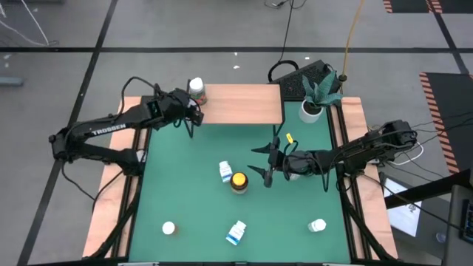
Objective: Pick and place medicine bottles onto shelf by color
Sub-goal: Put the transparent medicine bottle on the shelf, then put the yellow medicine bottle on the shelf
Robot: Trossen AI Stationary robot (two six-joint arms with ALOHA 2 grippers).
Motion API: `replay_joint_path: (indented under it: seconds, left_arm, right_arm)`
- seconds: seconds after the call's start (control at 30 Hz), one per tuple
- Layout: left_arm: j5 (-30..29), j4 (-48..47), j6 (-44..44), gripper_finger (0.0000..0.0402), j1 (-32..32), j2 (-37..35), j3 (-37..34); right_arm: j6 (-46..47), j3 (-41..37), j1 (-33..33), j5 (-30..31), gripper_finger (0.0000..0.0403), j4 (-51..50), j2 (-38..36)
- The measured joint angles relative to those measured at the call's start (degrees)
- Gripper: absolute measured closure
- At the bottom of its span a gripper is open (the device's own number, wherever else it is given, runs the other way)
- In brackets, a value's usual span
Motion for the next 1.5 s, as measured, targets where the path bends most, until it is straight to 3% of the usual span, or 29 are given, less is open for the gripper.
replay_joint_path:
  seconds: [0.43,0.8,0.97,1.1,1.2,1.27,1.4,1.5]
  left_arm:
    - [1.48,0.84,-2.38,0.0235,-0.01,1.93,0.13]
    - [1.71,-0.16,-1.42,0.0128,-0.68,-1.15,0.88]
    - [4.75,-7.43,0.73,0.0097,-4.57,-4.71,5.53]
    - [5.61,-24.38,0.38,0.0106,-13.36,-6.15,11.8]
    - [5.15,-33.97,-5.25,0.013,-23.1,-6.05,14.84]
    - [5.79,-36.7,-11.53,0.0146,-29.99,-5.97,15.68]
    - [16.14,-37.04,-23.74,0.0159,-43.28,-4.35,15.1]
    - [15.18,-37.02,-28.58,0.0158,-51.72,-1.18,15.06]
  right_arm:
    - [0.37,0.0,0.0,-0.06,0.0117,-0.16,0.0]
    - [0.26,0.0,0.0,-0.06,0.0117,-1.44,0.0]
    - [0.11,0.02,0.0,-0.06,0.0117,-2.79,0.0]
    - [0.07,0.01,0.0,0.01,0.0117,-5.96,0.0]
    - [0.07,-0.79,0.0,0.18,0.0117,-5.95,0.04]
    - [0.07,-1.6,0.0,0.22,0.0117,-4.3,0.04]
    - [0.07,-2.69,0.0,0.21,0.0117,0.01,0.04]
    - [0.06,-2.86,0.21,0.09,0.0117,0.89,0.03]
